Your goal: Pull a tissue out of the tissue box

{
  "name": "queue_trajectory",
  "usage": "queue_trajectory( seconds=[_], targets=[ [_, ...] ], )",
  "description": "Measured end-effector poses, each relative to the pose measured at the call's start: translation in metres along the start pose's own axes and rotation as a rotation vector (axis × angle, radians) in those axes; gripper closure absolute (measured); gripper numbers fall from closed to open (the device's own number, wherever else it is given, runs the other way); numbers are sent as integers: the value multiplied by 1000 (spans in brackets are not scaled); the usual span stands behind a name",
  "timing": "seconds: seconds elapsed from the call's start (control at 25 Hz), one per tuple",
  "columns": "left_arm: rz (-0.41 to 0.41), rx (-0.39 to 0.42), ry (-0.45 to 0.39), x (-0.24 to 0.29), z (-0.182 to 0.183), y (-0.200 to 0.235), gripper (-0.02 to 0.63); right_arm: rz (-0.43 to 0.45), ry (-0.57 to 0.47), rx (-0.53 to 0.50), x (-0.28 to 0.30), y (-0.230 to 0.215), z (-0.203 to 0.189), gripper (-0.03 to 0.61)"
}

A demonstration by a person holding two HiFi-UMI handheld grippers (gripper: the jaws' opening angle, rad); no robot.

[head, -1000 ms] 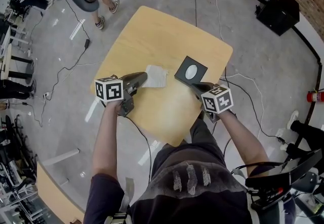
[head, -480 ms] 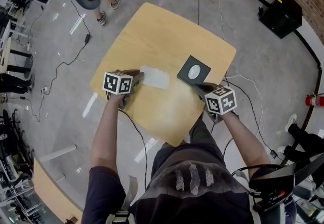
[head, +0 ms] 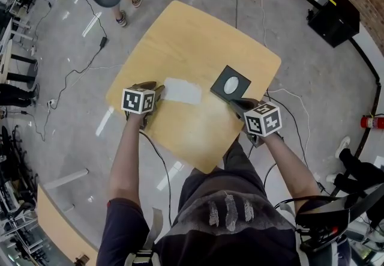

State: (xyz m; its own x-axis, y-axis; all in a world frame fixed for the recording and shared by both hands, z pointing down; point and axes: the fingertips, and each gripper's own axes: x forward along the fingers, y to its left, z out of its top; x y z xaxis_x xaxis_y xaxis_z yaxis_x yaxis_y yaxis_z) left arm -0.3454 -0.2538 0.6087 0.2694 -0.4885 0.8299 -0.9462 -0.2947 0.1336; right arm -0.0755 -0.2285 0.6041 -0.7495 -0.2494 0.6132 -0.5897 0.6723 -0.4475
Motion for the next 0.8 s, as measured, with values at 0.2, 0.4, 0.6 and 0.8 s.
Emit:
queue_trajectory(
  seconds=[0.2, 0.4, 0.6, 0.8],
  targets=[
    [-84, 112, -26, 13, 19, -53, 468, 1, -1, 0, 1, 0, 0, 581],
    [-132, 208, 35, 45, 18, -95, 500, 4, -6, 4, 1, -1, 1, 581],
    [-122, 264, 107, 69, 12, -115, 502, 12, -12, 15, -3, -2, 2, 581],
    [-108, 288, 147, 83, 9, -119, 510, 28, -16, 24, -1, -3, 2, 581]
  ],
)
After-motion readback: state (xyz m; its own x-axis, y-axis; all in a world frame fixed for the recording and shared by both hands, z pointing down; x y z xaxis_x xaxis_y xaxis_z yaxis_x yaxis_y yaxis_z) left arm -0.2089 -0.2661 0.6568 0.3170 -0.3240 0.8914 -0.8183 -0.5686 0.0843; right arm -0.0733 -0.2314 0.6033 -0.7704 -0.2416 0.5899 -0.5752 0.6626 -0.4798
